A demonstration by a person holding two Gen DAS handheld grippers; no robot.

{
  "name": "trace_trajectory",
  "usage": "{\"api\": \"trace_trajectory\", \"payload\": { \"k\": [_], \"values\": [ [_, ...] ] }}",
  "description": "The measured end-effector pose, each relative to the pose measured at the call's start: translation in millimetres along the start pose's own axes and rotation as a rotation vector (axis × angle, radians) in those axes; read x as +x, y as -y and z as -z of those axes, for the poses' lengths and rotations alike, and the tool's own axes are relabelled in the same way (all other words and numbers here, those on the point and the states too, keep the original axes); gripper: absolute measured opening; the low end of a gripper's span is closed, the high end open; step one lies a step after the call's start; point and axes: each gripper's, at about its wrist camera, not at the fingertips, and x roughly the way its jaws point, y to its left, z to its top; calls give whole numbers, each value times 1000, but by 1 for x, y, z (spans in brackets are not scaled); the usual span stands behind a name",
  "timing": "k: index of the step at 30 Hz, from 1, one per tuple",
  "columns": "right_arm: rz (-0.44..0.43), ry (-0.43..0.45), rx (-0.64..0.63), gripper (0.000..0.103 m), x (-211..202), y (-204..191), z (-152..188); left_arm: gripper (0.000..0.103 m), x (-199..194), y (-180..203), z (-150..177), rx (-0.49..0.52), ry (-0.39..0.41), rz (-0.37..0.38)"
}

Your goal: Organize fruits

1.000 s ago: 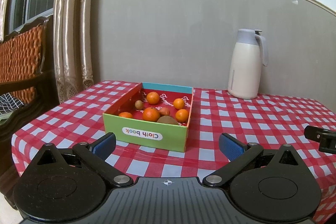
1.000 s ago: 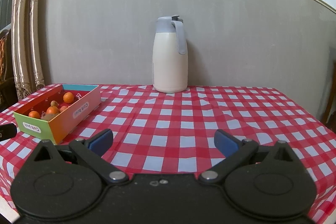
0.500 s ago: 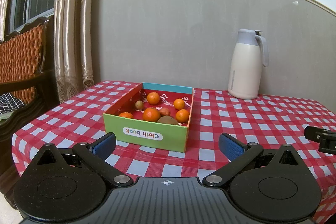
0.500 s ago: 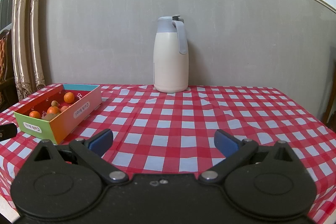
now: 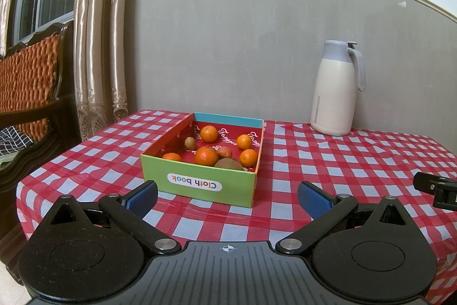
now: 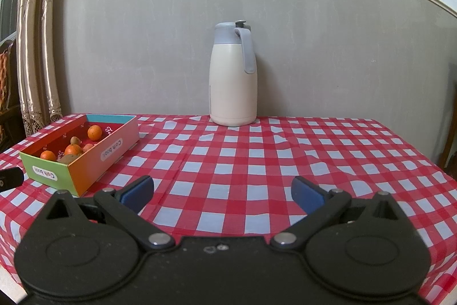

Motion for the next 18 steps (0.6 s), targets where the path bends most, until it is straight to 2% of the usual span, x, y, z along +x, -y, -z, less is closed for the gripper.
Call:
{"api": "trace_trajectory", "payload": {
  "k": [18],
  "values": [
    [0, -1, 1, 103, -1, 0, 0, 103, -1, -1, 0, -1, 0, -4]
  ]
}}
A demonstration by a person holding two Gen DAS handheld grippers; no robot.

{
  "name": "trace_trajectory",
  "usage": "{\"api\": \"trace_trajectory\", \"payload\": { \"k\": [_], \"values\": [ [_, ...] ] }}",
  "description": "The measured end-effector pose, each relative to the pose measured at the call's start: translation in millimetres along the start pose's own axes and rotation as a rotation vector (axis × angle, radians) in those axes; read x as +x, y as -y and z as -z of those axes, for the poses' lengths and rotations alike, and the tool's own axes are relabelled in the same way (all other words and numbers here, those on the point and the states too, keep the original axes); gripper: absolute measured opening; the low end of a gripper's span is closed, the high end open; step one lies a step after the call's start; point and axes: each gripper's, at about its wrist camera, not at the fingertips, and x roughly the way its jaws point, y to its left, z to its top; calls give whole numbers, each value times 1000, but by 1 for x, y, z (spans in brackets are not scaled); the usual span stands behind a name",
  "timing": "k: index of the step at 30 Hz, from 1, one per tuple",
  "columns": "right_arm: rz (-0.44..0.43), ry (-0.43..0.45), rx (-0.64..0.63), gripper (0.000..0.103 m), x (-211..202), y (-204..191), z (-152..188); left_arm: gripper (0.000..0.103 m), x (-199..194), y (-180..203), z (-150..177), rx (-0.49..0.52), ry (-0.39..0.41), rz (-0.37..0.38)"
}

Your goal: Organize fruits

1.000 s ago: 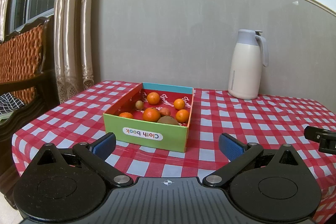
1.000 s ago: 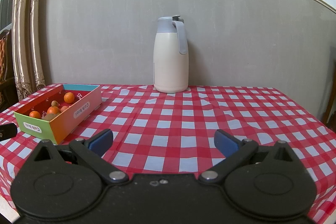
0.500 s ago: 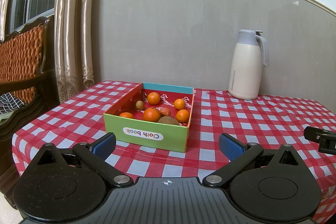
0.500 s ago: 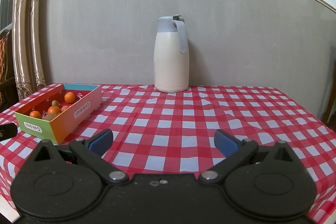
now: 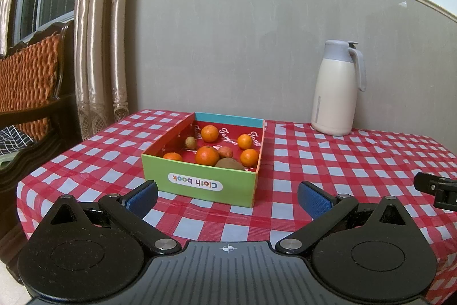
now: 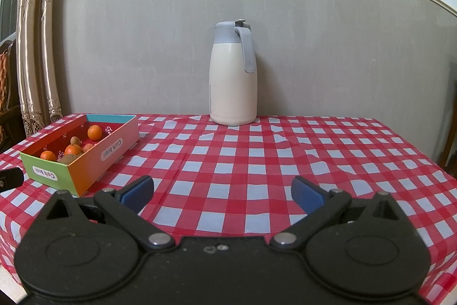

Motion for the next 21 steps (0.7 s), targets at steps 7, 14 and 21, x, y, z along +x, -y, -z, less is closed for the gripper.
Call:
{"api": "trace_trajectory", "payload": {
  "k": [7, 14, 21],
  "values": [
    [0, -1, 0, 103, 0, 0, 0, 103, 0, -1, 0, -6, 3, -3],
    [1, -1, 1, 103, 1, 0, 0, 103, -2, -1, 1, -9, 20, -18],
    [0, -1, 5, 103, 1, 0, 0, 103, -4, -1, 1, -19, 49, -38]
  ]
}}
